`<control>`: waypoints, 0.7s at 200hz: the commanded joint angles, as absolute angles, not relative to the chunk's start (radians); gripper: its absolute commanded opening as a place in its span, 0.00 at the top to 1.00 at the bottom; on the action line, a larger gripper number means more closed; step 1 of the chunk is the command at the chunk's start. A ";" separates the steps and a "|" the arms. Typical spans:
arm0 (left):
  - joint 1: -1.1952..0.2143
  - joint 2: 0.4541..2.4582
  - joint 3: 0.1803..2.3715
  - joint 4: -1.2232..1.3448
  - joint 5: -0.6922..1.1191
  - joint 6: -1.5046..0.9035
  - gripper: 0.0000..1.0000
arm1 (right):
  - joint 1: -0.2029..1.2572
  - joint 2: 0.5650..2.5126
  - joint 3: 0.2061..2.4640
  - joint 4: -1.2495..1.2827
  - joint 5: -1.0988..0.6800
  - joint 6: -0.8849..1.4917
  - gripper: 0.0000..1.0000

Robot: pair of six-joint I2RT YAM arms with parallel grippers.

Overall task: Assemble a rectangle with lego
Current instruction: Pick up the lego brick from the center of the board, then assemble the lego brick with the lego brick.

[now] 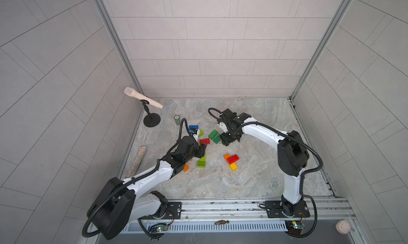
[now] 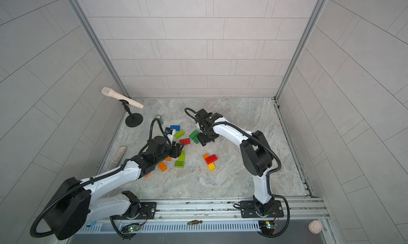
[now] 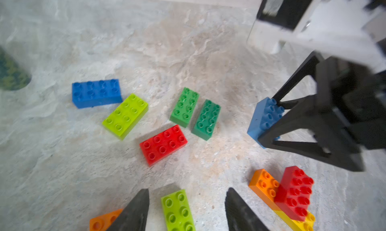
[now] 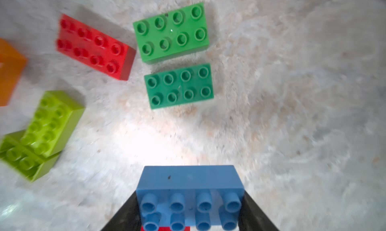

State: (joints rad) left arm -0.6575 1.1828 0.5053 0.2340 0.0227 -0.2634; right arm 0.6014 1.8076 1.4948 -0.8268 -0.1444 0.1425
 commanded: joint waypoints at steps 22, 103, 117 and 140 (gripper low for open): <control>-0.852 1.300 0.540 0.355 -0.059 -0.076 0.37 | 0.574 1.490 1.177 -0.826 -0.080 0.216 0.66; -0.911 1.407 0.542 0.366 -0.077 -0.196 0.38 | 0.737 1.389 0.952 -0.808 -0.063 0.279 0.76; -0.908 1.407 0.550 0.341 -0.116 -0.221 0.38 | 0.755 1.440 0.977 -0.791 -0.072 0.276 0.77; -0.892 1.412 0.543 0.350 -0.106 -0.236 0.38 | 0.762 1.498 1.003 -0.763 -0.092 0.261 0.79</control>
State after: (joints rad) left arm -0.9081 1.4120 0.5358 0.3511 -0.0757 -0.1993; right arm 0.7532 1.4536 0.9722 -0.8005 -0.0864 0.2630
